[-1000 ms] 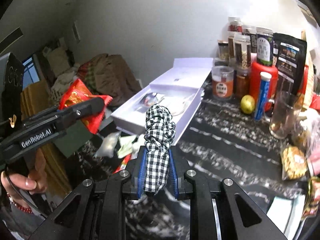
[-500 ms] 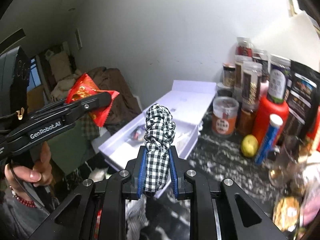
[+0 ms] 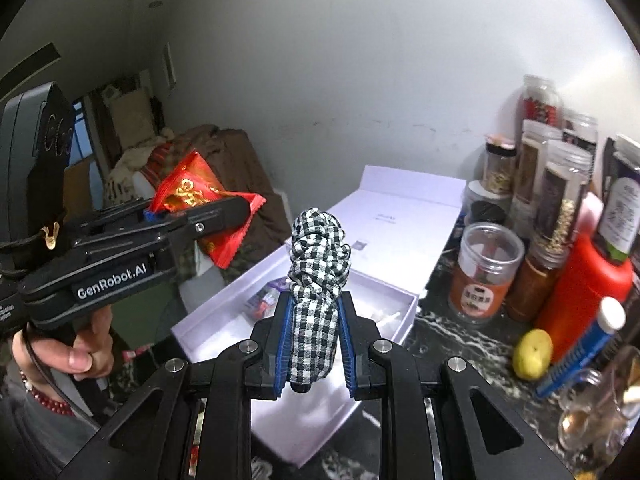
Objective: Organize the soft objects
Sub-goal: 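Carry the red packet and scrunchie to the box and release the packet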
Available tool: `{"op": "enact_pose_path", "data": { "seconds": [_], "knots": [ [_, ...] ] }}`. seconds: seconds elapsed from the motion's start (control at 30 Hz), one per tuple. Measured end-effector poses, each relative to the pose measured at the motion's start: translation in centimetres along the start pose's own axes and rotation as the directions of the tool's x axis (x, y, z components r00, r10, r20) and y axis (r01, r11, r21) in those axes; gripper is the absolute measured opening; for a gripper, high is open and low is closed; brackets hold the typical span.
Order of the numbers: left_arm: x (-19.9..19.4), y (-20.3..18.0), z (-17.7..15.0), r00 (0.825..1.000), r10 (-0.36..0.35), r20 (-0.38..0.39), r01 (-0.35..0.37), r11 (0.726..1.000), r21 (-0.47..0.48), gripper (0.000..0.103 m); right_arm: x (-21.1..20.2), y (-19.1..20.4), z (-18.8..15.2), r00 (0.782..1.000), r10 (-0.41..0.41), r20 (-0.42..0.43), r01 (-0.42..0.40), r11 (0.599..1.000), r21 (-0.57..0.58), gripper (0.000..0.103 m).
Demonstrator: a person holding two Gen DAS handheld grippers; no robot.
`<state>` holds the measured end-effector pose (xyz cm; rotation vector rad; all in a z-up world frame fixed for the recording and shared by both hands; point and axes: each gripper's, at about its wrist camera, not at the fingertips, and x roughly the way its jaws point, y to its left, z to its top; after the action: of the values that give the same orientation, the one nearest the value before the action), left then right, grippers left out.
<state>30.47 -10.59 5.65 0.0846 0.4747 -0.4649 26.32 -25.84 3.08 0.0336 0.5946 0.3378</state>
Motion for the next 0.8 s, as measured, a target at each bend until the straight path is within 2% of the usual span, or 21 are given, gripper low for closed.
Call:
{"op": "enact_pose_path", "data": {
  "seconds": [0.27,0.37,0.47,0.63,0.77,0.8],
  "knots": [
    [4.8,1.3,-1.5,0.994,0.048,-0.101,-0.048,0.999,0.010,0.040,5.2,-1.4,-0.1,0.996,0.009,-0.083,-0.008,1.000,0.005,0.022],
    [6.6,1.8,-2.1,0.986,0.065,-0.153,-0.065,0.998,0.004,0.040,7.0,-1.8,-0.3,0.991,0.025,-0.132,-0.024,1.000,0.014,0.022],
    [8.1,2.6,-2.6,0.979,0.045,-0.200,-0.051,0.998,-0.029,0.040,8.5,-2.4,-0.7,0.983,0.053,-0.175,-0.047,0.998,0.039,0.022],
    [10.1,3.2,-3.5,0.962,0.057,-0.268,-0.071,0.997,-0.042,0.040,9.8,-2.9,-0.9,0.979,0.039,-0.200,-0.032,0.999,0.039,0.022],
    [11.3,3.4,-4.1,0.944,0.070,-0.321,-0.086,0.996,-0.036,0.040,10.3,-3.0,-1.1,0.974,0.015,-0.224,-0.009,1.000,0.029,0.027],
    [11.6,3.5,-4.2,0.939,0.071,-0.336,-0.089,0.995,-0.039,0.041,10.3,-2.8,-1.2,0.973,0.006,-0.229,-0.002,1.000,0.017,0.034]
  ]
}}
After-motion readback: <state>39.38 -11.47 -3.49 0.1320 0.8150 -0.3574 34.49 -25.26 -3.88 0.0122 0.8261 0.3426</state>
